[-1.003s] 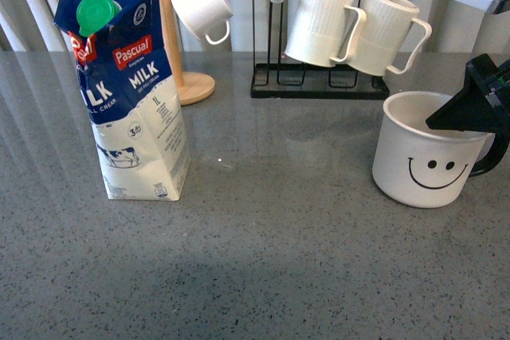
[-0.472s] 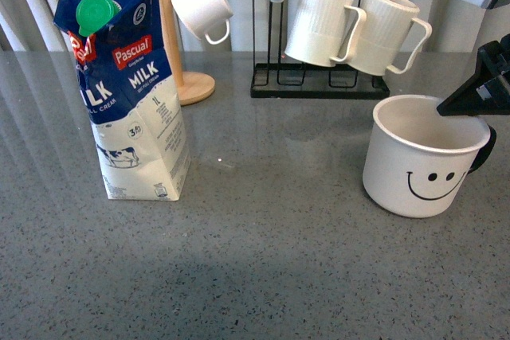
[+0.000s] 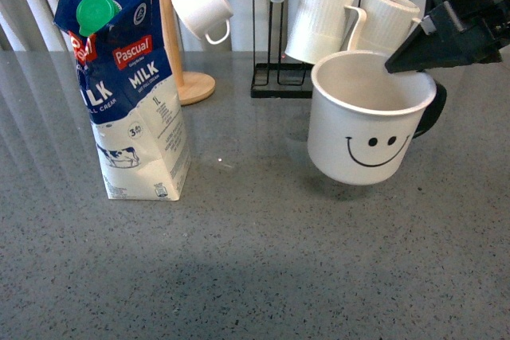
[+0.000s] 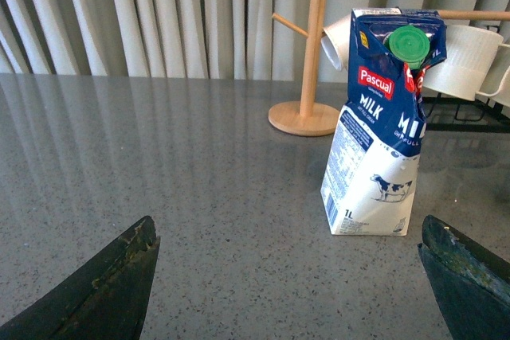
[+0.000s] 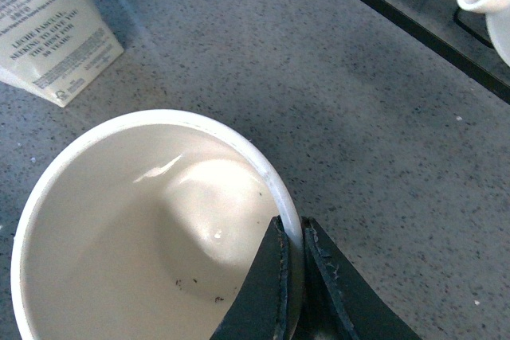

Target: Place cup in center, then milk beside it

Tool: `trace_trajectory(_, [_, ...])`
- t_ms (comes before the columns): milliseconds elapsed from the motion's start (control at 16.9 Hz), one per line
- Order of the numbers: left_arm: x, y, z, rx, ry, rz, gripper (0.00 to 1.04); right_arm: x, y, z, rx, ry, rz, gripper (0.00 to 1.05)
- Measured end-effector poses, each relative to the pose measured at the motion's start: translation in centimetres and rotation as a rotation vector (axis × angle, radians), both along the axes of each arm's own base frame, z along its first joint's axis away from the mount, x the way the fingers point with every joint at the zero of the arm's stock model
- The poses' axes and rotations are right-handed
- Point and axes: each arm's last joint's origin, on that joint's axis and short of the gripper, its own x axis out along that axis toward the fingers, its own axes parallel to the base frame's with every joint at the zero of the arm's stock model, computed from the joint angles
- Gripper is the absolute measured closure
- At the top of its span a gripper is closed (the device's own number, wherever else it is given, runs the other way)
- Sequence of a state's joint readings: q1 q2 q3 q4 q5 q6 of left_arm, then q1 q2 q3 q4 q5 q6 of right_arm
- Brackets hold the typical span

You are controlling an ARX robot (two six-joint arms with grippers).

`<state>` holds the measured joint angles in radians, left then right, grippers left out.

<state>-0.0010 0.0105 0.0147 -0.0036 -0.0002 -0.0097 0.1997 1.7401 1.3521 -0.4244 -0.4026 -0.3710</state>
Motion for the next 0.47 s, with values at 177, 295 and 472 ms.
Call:
trace_trajectory(177, [0.0,0.0,0.0,0.000,0.000,0.000,0.07,0.2,1.3,-0.6,0.018,0.017,0.002,1.02])
trace_trajectory(295, [0.0,0.0,0.0,0.000,0.000,0.000,0.07,0.5,1.8,-1.5,0.006,0.039,-0.003,1.02])
trace_trajectory(472, [0.0,0.0,0.0,0.000,0.000,0.000,0.07,0.5,2.2,-2.4,0.007,0.056,-0.009,1.02])
